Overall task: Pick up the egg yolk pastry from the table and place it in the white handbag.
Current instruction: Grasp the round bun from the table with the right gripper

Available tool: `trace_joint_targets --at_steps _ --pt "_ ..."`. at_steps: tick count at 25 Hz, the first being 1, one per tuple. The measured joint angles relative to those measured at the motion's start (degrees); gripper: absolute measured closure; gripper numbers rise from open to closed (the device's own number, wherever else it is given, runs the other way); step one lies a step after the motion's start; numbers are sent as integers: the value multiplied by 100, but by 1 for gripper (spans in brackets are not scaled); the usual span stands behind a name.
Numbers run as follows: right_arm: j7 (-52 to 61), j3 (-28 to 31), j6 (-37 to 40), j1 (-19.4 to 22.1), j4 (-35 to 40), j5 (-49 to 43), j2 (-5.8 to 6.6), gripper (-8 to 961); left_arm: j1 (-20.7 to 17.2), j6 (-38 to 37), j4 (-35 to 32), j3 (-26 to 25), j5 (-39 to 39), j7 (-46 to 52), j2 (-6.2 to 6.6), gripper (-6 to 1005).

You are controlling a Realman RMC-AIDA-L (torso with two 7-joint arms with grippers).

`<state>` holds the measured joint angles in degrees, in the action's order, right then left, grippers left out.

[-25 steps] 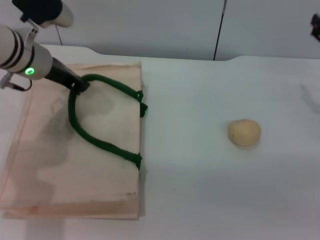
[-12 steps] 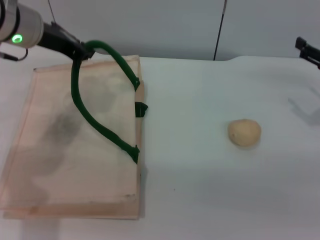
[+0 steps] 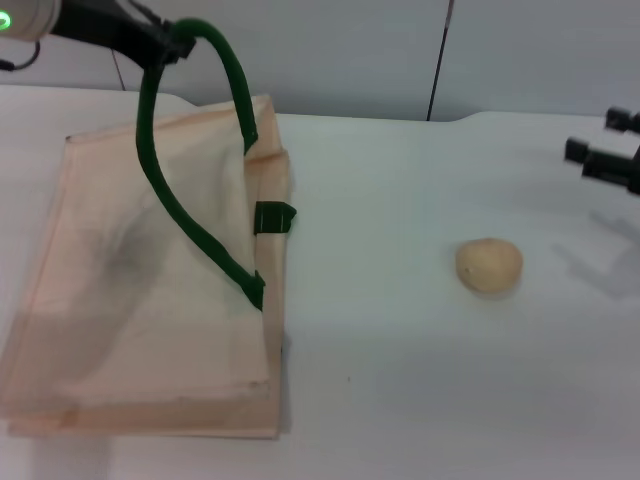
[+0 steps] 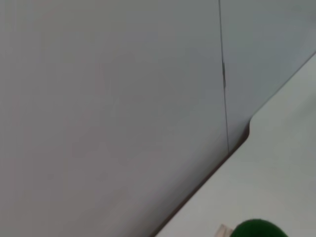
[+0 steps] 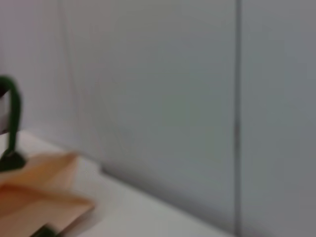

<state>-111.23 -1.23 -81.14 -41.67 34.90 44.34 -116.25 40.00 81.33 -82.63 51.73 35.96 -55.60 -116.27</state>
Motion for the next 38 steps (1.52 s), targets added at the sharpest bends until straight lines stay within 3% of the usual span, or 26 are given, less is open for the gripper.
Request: trace_joint_targets --at_steps 7,14,23,38 --pt "432 -67 -387 -67 -34 -665 -3 157 -10 294 -587 -4 184 156 7 865" --pt "453 -347 82 -92 -354 -790 11 157 -30 458 -863 -6 318 221 5 865" --pt "699 -1162 500 -177 -981 -795 14 156 -47 489 -961 -5 324 254 7 865" --pt "932 -1413 747 -280 -1091 -805 47 100 -68 519 -1099 -14 315 268 4 865"
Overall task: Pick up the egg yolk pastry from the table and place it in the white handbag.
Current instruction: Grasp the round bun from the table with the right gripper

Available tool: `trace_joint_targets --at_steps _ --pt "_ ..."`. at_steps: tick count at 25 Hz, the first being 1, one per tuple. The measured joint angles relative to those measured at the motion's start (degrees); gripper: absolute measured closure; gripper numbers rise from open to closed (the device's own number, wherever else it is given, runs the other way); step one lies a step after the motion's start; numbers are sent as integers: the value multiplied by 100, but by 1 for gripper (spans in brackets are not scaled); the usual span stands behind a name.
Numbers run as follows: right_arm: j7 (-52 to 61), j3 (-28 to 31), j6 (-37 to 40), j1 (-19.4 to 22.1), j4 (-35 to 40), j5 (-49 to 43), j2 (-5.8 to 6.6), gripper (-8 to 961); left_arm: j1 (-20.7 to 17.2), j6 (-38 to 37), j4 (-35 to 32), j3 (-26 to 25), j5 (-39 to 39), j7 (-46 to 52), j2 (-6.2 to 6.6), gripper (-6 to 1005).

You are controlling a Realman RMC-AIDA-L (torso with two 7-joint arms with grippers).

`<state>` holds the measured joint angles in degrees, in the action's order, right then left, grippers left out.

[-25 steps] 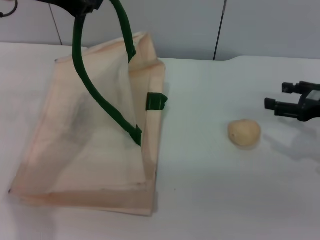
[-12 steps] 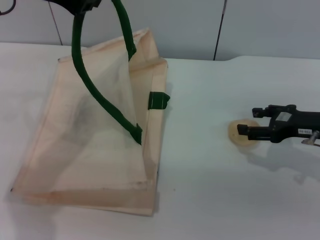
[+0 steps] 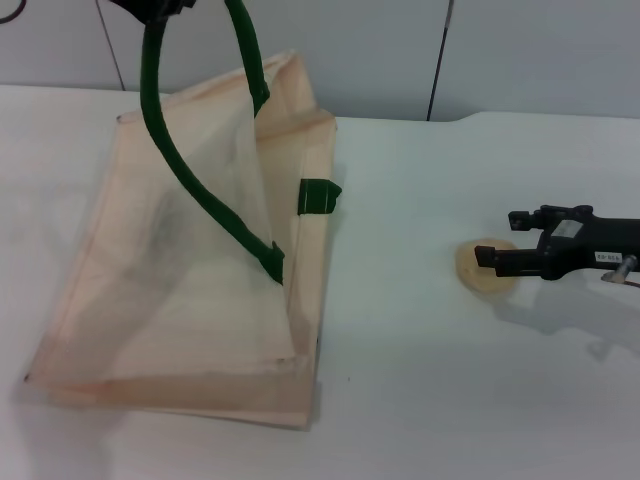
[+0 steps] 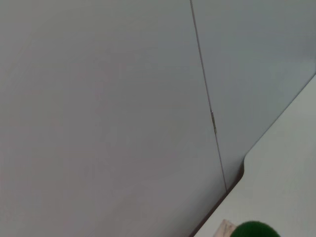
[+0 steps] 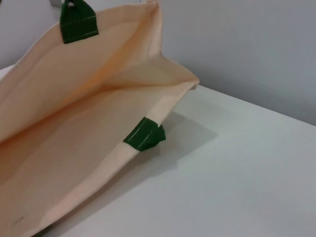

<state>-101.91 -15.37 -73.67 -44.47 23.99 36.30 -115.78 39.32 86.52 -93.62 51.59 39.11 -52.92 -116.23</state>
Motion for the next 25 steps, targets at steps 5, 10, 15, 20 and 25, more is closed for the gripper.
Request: trace_joint_targets --at_steps 5,10,15,20,25 --pt "50 -39 189 -2 -94 -98 6 69 -28 38 -133 0 5 41 -6 865" --pt "109 -52 254 -38 -271 -132 12 64 -54 41 -164 0 48 46 -3 865" --pt "103 -61 339 -88 -371 -137 12 66 -53 41 -167 0 58 46 -3 866" --pt "66 -152 690 -138 -571 -143 6 68 -37 41 -171 0 77 53 -5 866" --pt "76 -272 1030 -180 -727 -147 3 70 -39 84 -174 0 121 62 -5 866"
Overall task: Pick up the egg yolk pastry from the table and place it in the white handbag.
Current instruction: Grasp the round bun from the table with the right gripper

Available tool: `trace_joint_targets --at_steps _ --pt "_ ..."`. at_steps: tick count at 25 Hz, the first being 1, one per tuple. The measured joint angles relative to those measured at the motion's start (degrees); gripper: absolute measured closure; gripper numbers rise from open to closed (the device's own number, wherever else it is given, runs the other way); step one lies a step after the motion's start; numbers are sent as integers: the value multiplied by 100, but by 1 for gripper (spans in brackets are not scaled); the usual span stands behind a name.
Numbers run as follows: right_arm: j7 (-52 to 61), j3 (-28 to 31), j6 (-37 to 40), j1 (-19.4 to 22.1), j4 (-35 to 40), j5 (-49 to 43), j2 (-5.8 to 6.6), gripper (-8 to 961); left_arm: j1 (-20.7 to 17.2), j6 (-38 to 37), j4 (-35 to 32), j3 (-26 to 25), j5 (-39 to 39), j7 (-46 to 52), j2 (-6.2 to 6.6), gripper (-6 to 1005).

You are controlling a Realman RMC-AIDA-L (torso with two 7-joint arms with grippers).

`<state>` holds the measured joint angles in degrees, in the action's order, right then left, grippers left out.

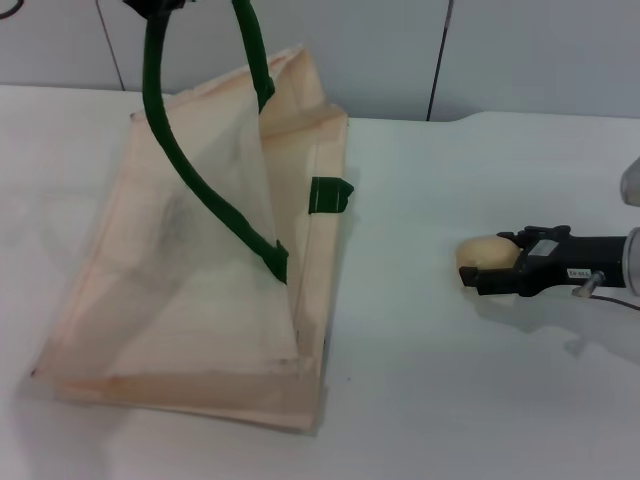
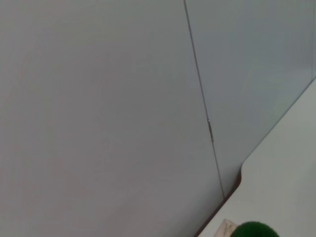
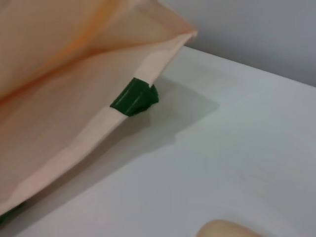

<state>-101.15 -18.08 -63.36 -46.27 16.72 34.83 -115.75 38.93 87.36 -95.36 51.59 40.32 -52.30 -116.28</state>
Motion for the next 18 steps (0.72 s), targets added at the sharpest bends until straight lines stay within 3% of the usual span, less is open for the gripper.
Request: trace_joint_targets --at_steps 7,13,18 --pt "146 -43 106 -7 -11 -58 1 72 -15 23 -1 0 -5 29 0 866" --pt "175 -135 58 -16 9 -58 7 192 -21 27 0 0 -36 28 0 866" --pt "178 -158 1 -48 30 -37 -6 223 -27 27 0 0 -40 22 1 866"
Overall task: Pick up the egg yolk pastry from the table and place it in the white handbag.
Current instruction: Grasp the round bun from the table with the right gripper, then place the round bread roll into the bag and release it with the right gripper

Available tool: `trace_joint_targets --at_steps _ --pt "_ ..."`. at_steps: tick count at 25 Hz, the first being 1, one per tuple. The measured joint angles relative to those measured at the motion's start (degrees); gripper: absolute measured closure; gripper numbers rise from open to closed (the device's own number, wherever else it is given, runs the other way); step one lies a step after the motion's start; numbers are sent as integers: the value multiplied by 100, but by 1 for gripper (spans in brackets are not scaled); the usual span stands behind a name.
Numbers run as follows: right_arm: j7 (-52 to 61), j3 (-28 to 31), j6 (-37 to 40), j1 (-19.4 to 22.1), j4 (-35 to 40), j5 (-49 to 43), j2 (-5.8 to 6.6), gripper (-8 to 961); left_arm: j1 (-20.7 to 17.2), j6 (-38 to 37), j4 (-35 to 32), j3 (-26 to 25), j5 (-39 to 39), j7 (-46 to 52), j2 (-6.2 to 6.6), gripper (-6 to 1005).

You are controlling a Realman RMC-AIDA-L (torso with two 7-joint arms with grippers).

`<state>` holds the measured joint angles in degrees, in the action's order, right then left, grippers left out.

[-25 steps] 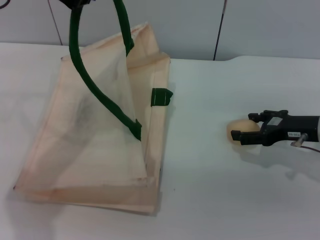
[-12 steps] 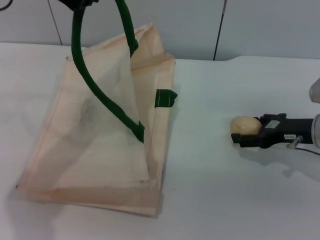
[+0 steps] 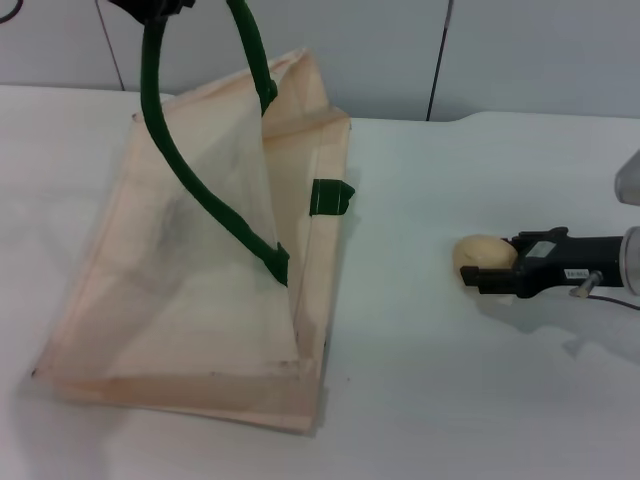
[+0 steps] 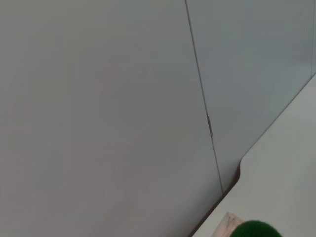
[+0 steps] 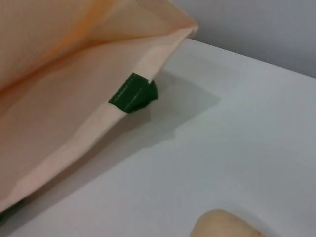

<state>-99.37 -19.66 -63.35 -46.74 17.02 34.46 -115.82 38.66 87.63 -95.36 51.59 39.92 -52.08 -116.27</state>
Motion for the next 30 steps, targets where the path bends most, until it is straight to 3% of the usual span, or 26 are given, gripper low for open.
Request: trace_joint_targets --at_steps 12,21,30 --pt "0 43 -197 -202 157 55 2 297 -62 -1 -77 -9 -2 -11 8 866" --pt "-147 -11 -1253 -286 634 828 -21 309 -58 -1 -80 -86 41 -30 9 866" --pt "-728 -29 -1215 -744 61 891 -41 314 7 -1 -146 -35 218 -15 4 865"
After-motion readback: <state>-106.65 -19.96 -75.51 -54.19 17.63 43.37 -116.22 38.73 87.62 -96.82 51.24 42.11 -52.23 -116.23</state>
